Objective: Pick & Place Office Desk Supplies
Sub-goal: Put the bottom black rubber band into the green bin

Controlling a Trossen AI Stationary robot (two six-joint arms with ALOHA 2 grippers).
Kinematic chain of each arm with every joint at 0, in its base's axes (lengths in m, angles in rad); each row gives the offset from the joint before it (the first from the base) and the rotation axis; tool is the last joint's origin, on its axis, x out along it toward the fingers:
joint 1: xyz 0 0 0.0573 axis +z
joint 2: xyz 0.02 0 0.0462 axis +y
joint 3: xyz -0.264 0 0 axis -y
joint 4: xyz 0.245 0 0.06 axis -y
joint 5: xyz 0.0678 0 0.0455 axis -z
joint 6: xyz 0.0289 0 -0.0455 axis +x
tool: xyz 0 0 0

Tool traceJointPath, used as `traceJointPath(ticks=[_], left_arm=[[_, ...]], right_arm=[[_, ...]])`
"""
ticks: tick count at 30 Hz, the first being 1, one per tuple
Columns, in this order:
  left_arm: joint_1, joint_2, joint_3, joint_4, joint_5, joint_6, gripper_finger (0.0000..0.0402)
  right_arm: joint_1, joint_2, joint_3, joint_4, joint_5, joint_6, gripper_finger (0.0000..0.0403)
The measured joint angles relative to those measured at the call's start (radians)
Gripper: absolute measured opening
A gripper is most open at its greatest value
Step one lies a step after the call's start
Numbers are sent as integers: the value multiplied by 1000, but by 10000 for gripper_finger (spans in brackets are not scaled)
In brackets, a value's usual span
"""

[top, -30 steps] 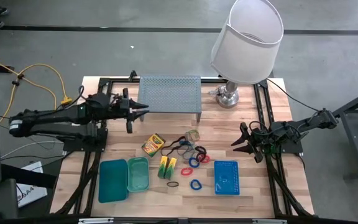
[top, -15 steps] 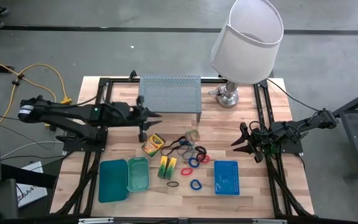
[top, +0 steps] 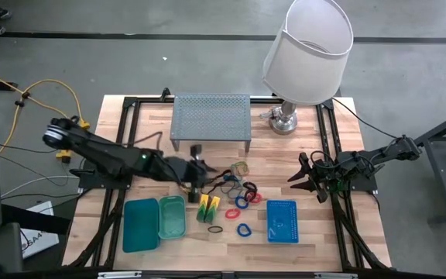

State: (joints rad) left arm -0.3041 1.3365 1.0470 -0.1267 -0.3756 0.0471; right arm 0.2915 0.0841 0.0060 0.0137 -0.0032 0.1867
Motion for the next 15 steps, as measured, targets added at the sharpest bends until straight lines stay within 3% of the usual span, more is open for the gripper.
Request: traceJointPath(ticks=[8,15], left_arm=[[-85,128,67,-16,-3,-83,85],[-157,153,75,-13,-36,-128,85]], right_arm=[[0,0,0,2,0,0,94],[0,0,0,2,0,0,94]])
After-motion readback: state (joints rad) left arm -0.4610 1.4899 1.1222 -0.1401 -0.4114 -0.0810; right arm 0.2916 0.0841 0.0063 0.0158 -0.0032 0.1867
